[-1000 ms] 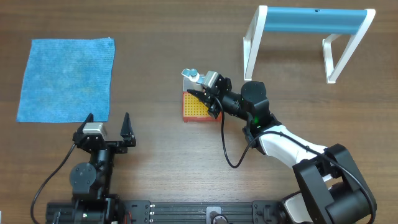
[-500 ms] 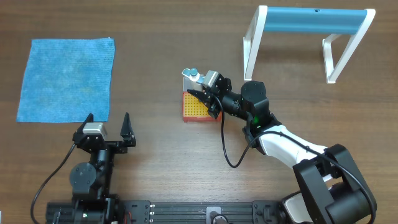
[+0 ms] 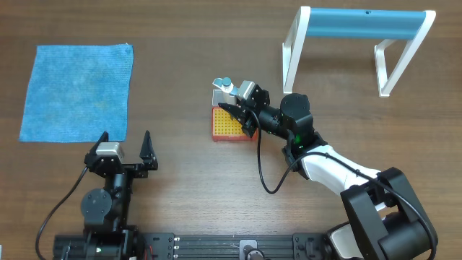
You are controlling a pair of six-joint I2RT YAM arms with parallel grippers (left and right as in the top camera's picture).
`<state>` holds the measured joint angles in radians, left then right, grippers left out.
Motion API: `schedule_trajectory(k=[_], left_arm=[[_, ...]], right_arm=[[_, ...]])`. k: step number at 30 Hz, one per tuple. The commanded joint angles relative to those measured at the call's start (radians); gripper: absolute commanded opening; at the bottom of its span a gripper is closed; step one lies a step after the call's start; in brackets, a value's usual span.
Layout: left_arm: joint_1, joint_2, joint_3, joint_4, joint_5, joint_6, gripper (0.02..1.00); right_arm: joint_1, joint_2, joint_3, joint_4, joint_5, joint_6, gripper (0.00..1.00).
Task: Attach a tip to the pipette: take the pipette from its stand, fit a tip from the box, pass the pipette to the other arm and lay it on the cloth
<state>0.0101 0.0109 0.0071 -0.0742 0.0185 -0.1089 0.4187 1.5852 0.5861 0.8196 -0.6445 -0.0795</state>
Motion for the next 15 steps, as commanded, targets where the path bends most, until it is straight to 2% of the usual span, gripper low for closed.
schedule_trajectory(k=[1,15], left_arm=[[-0.005,-0.007,-0.002,-0.007,-0.018,0.013,0.998],[-0.005,-0.007,-0.002,-0.007,-0.018,0.013,0.998]], right_arm=[[-0.006,-0.017,-0.009,-0.019,0.008,0.023,0.077],[-0.006,-0.017,-0.02,-0.06,0.009,0.014,0.077]])
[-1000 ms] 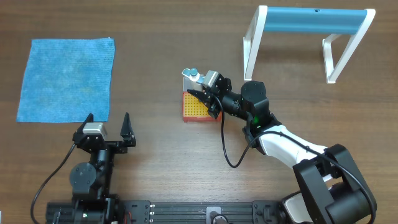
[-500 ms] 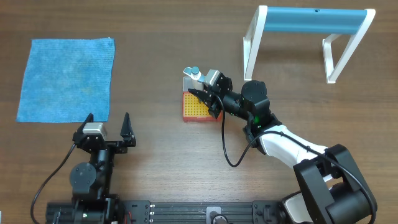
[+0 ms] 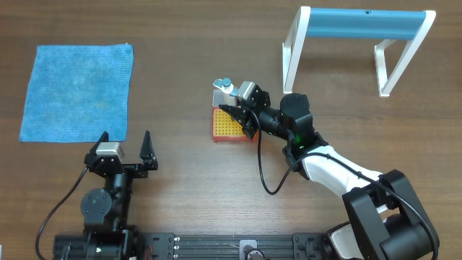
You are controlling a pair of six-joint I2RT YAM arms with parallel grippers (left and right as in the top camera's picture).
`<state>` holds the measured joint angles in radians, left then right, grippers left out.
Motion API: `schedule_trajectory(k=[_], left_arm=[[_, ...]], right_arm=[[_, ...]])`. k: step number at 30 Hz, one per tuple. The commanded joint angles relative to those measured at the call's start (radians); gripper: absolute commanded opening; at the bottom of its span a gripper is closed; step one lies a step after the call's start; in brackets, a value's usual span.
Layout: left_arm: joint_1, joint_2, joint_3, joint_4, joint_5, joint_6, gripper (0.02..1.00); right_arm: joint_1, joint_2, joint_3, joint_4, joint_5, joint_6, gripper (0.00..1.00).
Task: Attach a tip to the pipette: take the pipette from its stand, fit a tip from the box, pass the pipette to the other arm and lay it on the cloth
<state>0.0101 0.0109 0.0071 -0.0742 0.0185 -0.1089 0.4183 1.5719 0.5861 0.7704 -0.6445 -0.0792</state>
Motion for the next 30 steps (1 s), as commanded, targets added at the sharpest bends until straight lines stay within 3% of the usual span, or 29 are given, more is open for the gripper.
schedule_trajectory(k=[1,23,30], left_arm=[[-0.005,-0.008,-0.002,-0.007,-0.018,0.013,0.998],[-0.005,-0.008,-0.002,-0.007,-0.018,0.013,0.998],[-0.005,-0.008,-0.002,-0.007,-0.018,0.013,0.998]], right_arm=[[-0.006,-0.004,-0.024,-0.01,0.01,0.012,0.077],[-0.005,-0.003,-0.099,0.121,0.035,-0.011,0.077],[-0.006,-0.007,-0.098,0.189,0.035,0.042,0.08]])
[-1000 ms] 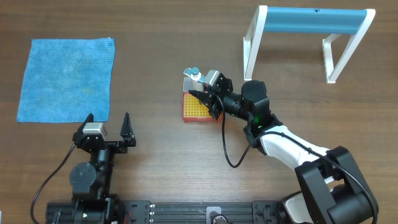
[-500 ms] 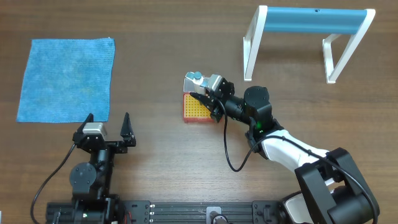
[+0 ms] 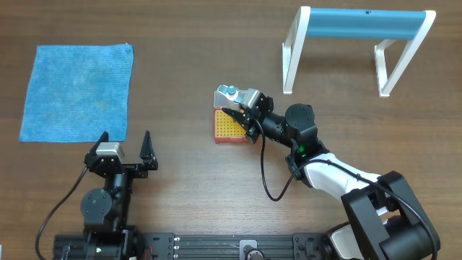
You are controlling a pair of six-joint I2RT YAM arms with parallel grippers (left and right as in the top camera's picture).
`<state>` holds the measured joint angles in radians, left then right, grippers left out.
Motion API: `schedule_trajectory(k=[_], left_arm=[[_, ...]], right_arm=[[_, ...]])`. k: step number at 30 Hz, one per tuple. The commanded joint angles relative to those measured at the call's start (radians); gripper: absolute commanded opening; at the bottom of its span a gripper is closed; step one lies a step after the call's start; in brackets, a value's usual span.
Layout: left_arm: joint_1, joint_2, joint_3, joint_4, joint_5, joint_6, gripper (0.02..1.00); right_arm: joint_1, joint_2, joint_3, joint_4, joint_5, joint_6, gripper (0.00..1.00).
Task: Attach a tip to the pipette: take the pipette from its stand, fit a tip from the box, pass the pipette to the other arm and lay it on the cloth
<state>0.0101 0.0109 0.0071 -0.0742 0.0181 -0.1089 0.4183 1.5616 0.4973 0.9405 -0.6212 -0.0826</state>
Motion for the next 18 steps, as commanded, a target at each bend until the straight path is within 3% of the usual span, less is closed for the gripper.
schedule_trajectory(k=[1,11,18], left_arm=[[-0.005,-0.007,-0.002,-0.007,-0.018,0.013,0.998],[-0.005,-0.007,-0.002,-0.007,-0.018,0.013,0.998],[-0.005,-0.007,-0.002,-0.007,-0.018,0.013,0.998]], right_arm=[[-0.006,-0.001,-0.009,0.018,0.012,0.05,0.077],[-0.031,-0.153,0.0,-0.074,0.012,0.05,0.077],[-0.031,-0.292,0.147,-0.37,0.012,0.017,0.075]])
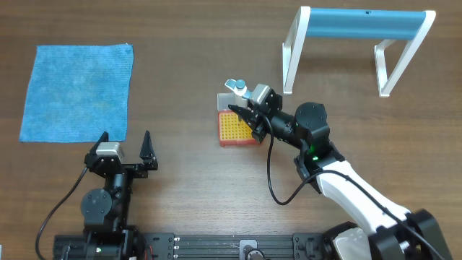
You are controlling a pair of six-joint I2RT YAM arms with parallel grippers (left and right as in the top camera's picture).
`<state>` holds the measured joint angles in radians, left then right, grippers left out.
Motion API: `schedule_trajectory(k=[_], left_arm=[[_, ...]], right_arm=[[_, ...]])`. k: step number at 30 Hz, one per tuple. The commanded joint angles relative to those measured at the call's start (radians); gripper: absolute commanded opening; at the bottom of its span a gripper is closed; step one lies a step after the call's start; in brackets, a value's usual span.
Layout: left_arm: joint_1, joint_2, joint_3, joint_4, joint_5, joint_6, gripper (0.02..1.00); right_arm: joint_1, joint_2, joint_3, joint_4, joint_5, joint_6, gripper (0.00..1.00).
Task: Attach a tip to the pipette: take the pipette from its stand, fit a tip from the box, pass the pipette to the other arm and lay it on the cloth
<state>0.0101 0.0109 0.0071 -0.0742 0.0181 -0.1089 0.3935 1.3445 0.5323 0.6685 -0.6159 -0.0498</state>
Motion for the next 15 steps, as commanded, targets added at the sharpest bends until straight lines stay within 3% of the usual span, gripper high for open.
schedule_trajectory(k=[1,10,15], left_arm=[[-0.005,-0.008,-0.002,-0.007,-0.018,0.013,0.998],[-0.005,-0.007,-0.002,-0.007,-0.018,0.013,0.998],[-0.005,-0.007,-0.002,-0.007,-0.018,0.013,0.998]], right_arm=[[-0.006,-0.084,0.13,-0.119,0.006,-0.021,0.077],[-0.007,-0.118,0.372,-0.309,0.006,-0.037,0.08],[0.009,-0.115,0.569,-0.521,0.008,-0.037,0.075]])
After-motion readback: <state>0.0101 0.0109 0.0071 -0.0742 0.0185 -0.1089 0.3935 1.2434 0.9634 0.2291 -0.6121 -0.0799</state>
